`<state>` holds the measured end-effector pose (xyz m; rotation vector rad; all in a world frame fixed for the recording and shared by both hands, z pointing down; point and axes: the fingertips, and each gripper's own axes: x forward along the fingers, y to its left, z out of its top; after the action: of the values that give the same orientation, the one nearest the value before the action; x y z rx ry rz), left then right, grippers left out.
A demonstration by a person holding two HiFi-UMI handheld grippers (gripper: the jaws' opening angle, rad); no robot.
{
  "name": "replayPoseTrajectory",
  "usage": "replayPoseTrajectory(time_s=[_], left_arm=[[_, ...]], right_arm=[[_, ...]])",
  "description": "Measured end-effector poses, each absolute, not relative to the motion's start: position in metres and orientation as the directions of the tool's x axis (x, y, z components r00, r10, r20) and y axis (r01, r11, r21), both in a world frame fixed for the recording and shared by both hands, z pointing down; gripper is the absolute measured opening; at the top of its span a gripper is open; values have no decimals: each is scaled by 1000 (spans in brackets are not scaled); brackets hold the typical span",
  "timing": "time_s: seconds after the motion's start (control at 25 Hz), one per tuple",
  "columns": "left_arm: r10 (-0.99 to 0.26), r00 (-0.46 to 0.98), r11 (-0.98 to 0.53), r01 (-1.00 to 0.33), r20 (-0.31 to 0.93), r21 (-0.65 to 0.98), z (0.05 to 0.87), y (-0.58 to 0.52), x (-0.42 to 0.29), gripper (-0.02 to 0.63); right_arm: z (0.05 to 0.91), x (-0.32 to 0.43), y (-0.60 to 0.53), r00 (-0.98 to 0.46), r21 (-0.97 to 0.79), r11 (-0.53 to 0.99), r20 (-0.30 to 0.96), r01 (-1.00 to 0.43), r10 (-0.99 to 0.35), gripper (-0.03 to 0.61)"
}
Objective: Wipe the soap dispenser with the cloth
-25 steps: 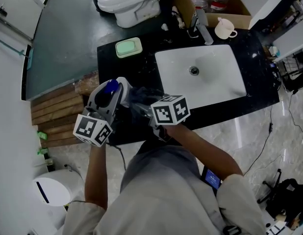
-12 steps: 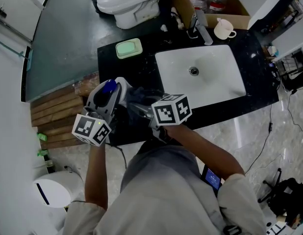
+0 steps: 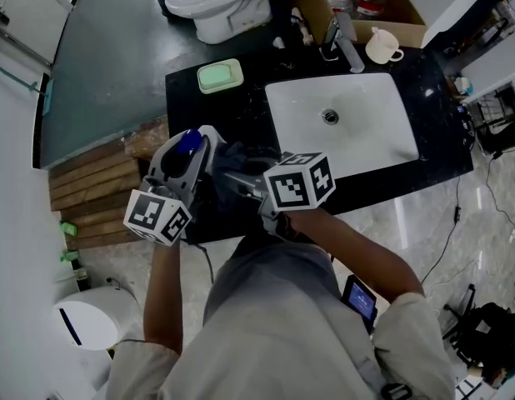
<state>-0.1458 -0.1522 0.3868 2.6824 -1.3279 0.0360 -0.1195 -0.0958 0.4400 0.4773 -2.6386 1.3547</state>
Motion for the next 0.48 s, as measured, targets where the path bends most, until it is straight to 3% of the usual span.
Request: replayPoseTrajectory(time_s=[0.48], left_arm=[[-785, 613, -604, -789, 91, 109, 388, -151, -138, 95]], right_arm=[[414, -112, -102, -950, -746, 589, 219, -311, -224, 72]])
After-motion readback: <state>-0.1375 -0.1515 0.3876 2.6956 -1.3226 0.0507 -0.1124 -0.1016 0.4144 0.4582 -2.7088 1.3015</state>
